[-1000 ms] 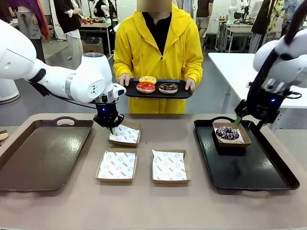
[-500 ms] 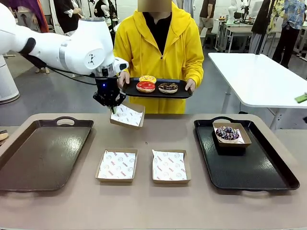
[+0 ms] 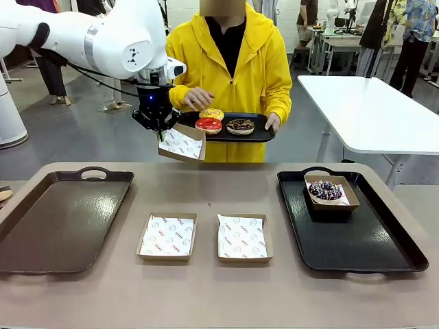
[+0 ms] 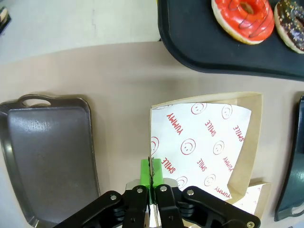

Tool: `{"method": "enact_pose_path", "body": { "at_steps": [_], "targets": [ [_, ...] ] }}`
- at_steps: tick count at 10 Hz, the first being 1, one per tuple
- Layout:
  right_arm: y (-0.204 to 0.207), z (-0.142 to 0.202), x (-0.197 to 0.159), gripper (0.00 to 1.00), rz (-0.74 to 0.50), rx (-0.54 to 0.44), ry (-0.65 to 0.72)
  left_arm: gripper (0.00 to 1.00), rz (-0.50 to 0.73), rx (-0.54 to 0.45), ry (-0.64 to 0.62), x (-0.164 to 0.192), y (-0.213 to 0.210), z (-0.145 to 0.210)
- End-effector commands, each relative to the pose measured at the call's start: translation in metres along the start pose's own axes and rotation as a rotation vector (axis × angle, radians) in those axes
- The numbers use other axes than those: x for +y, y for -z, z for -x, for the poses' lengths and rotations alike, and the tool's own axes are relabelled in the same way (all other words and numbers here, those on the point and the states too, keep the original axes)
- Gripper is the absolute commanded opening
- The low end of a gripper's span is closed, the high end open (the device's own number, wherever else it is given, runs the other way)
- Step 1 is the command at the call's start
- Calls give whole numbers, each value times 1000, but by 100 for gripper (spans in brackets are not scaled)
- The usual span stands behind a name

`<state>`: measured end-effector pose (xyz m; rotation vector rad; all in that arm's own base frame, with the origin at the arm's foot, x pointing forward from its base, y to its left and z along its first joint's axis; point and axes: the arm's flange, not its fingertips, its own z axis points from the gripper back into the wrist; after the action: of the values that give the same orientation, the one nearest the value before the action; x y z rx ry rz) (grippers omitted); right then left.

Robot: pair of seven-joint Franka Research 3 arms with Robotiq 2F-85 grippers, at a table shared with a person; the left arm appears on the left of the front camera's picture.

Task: Individually package the donuts and arrange them on the tray.
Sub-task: Place the picked Paper togo box on the Handle tray while simultaneously picking up another Paper togo box from the table with the other hand.

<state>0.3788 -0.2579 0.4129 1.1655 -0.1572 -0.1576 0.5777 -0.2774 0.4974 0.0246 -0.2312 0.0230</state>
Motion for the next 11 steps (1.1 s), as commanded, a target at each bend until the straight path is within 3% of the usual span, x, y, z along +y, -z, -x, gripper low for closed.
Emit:
{"method": "enact_pose_path", "body": {
  "at_steps": [1,3,5,6,11],
  "targets": [
    [0,-4,-22,100,-46,-42,19,0,-44,-1,-32,-14,1,-10],
    [7,3,-38,100,-38,-56,41,0,-51,9,-52,-13,3,-16],
    [15,6,-33,100,17,-53,10,0,-19,11,-20,-7,3,-9],
    [3,4,-41,100,-29,-33,64,0,-19,11,-20,-7,3,-9],
    [3,4,-41,100,-29,-33,64,0,-19,11,-20,-7,3,-9]
  ]
}}
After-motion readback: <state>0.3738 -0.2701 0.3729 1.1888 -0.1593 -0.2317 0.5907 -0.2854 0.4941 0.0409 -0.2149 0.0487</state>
